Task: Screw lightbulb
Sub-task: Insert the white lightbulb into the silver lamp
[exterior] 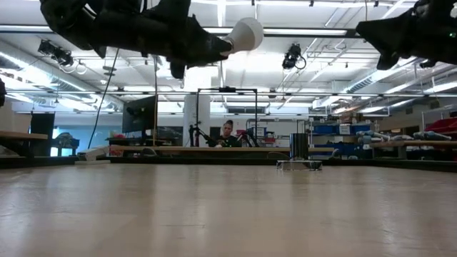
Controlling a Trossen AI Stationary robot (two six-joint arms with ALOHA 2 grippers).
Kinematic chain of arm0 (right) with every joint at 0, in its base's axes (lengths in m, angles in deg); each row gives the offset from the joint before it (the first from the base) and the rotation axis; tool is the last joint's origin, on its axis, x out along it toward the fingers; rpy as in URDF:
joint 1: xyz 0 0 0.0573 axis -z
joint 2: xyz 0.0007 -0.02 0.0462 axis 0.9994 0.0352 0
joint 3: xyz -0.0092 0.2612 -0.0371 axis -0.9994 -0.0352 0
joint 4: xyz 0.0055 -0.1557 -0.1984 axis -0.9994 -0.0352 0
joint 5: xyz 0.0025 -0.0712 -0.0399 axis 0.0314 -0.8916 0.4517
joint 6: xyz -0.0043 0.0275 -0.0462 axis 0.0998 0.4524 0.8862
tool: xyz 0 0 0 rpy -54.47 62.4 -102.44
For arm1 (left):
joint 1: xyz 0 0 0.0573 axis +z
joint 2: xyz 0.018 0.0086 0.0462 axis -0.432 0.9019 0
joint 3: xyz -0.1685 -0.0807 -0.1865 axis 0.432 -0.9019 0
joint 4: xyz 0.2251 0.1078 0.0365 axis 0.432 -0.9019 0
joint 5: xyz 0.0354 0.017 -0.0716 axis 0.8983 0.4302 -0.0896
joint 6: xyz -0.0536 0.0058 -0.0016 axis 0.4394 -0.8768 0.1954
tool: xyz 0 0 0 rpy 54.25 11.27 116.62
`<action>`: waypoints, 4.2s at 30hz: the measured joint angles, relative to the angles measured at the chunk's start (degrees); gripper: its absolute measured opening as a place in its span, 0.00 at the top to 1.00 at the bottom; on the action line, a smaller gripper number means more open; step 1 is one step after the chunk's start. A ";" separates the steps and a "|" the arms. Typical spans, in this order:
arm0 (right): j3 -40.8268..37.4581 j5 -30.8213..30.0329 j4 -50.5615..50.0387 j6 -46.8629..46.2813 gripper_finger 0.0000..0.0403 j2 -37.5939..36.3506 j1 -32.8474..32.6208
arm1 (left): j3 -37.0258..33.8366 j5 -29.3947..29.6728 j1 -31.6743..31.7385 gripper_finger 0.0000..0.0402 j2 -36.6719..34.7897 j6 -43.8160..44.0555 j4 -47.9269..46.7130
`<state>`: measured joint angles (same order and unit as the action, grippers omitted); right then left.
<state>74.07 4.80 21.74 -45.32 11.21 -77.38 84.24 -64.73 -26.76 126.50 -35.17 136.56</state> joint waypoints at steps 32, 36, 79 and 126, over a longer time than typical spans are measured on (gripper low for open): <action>21.58 2.86 29.34 -5.94 0.33 55.12 -5.60 | 0.00 -10.27 2.99 0.75 0.09 -6.89 15.25; 26.97 2.88 35.30 -6.19 0.31 65.41 -6.64 | 0.00 -11.87 3.54 0.75 0.09 -7.93 17.63; 45.78 7.83 37.50 -6.65 0.29 83.98 -5.54 | 0.04 -12.14 3.54 0.75 0.07 -11.32 18.19; 43.90 -6.98 -5.84 8.67 0.38 62.66 0.94 | -0.02 -3.30 3.54 0.63 0.09 -12.53 8.91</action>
<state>117.97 -2.18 15.90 -36.65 73.87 -76.44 84.22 -68.03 -23.22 126.59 -47.70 145.48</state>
